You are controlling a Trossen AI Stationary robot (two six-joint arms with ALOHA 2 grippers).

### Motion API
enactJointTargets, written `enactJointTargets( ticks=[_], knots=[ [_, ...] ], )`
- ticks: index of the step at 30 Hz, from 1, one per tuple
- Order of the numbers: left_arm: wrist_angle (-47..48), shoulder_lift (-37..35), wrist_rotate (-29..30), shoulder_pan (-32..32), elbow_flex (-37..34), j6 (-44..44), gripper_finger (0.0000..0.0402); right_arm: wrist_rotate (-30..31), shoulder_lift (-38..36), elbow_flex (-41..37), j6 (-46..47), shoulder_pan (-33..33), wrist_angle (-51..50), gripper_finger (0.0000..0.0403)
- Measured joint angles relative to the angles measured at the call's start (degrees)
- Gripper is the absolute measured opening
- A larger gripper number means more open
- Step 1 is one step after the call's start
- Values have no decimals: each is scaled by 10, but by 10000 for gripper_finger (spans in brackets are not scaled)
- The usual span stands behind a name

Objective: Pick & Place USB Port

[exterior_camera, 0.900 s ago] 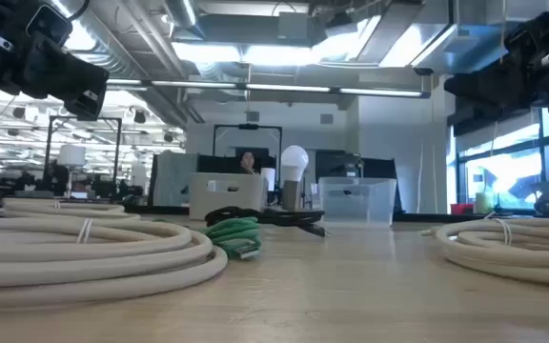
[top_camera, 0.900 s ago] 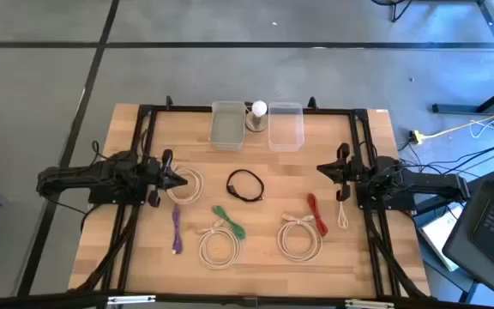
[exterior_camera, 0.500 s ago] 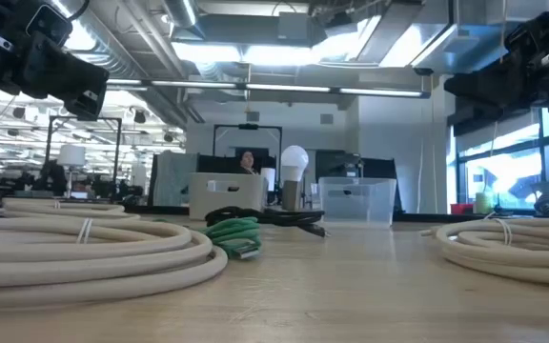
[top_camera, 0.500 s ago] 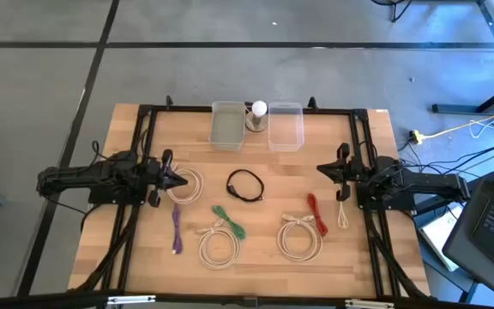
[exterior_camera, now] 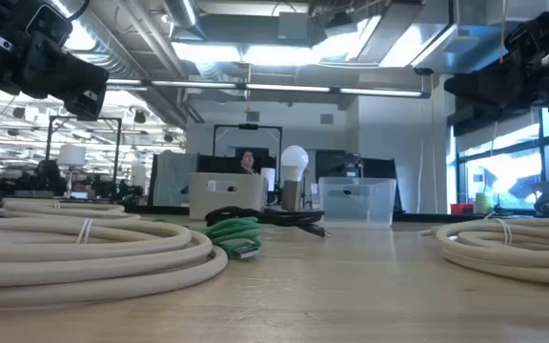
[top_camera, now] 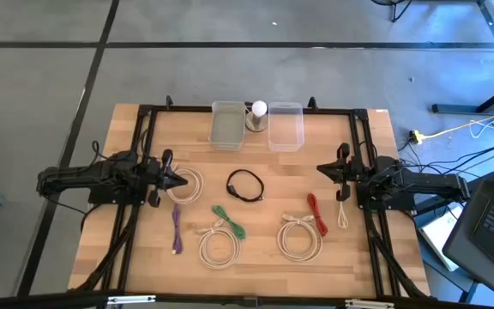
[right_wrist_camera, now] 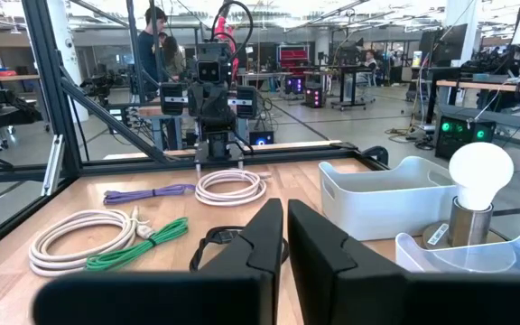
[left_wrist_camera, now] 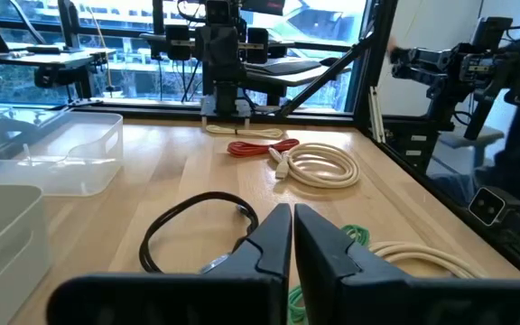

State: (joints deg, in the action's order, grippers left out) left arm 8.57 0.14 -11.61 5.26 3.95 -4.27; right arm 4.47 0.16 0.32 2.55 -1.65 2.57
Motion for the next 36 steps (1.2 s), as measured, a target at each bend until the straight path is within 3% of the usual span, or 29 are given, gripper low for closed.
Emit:
enactJointTargets(
  ticks=[25,36],
  knots=[
    [-7,0,5,0,-1,14,12,0,0,0,0,0,0,25],
    [-138,0,68,0,-2,94,12,0,0,0,0,0,0,25]
  ],
)
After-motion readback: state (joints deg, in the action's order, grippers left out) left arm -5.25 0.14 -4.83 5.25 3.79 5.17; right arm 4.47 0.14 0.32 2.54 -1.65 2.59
